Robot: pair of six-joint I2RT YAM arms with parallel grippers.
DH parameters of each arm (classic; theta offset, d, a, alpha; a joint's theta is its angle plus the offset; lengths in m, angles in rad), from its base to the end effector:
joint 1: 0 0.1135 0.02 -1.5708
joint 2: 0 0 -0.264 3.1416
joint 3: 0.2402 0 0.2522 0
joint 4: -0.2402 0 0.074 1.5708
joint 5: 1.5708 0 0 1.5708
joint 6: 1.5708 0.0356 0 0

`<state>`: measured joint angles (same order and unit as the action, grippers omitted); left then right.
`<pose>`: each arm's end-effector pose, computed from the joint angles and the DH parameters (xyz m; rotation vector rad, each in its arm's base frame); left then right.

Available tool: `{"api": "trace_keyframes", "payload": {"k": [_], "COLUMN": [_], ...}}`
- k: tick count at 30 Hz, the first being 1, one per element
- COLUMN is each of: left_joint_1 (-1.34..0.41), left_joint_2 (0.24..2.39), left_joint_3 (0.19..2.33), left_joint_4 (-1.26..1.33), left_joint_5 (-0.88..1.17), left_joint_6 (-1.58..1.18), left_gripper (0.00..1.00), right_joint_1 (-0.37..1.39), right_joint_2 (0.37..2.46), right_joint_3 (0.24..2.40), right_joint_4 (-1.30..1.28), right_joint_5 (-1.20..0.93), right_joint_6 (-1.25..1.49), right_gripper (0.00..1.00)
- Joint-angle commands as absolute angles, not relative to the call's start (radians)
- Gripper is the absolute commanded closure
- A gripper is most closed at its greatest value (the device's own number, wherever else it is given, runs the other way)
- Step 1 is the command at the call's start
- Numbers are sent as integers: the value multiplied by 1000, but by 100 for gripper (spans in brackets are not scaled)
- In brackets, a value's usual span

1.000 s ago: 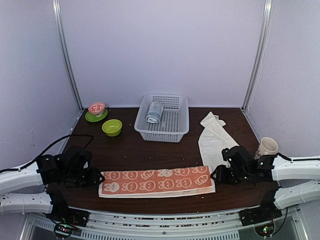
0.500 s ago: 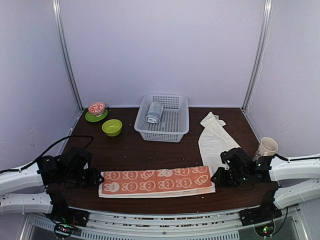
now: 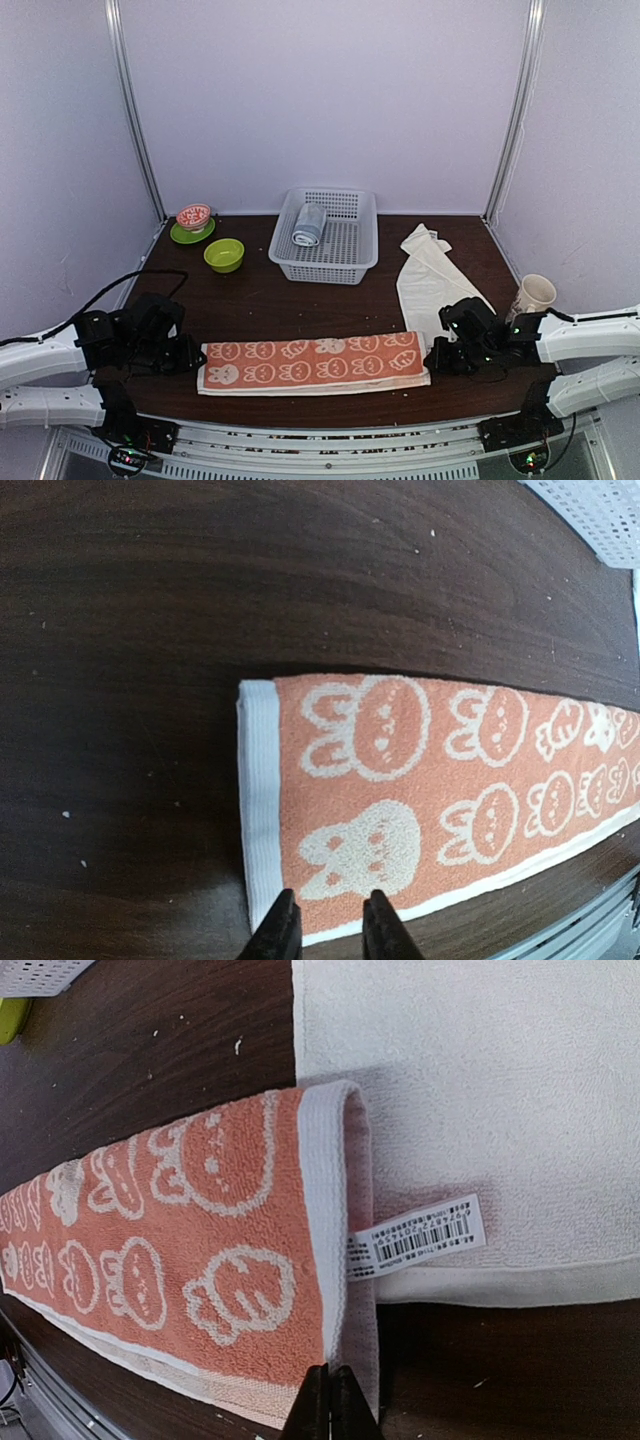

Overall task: Roll the towels
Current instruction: Adjust the towel at the center of the board.

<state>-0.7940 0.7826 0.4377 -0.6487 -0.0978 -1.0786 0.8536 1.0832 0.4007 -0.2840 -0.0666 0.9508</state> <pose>0.1030 -0.0998 0.1816 -0.4167 2.6351 -0.5605 0.1208 0.1421 0.1487 0.1042 2.7251 0.7233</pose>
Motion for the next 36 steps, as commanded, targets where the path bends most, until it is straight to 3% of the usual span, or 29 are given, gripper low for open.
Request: {"api": "trace_keyframes", "payload": {"k": [1, 15, 36], "left_joint_1": [-800, -802, -801], "left_joint_2": [836, 961, 1033], "left_joint_3": [477, 463, 440], "left_joint_4": [-554, -486, -456], "left_joint_5": [-59, -66, -58], "left_joint_6": [-1042, -1027, -1023], "left_gripper": [81, 100, 100], "right_joint_1": [863, 864, 864], "right_joint_2": [1078, 956, 1006], "right_joint_3": [396, 476, 350], "right_joint_4": [-287, -473, -488], "right_joint_5": [-64, -167, -233], "right_joint_6": [960, 911, 874], "right_gripper": [100, 100, 100]}}
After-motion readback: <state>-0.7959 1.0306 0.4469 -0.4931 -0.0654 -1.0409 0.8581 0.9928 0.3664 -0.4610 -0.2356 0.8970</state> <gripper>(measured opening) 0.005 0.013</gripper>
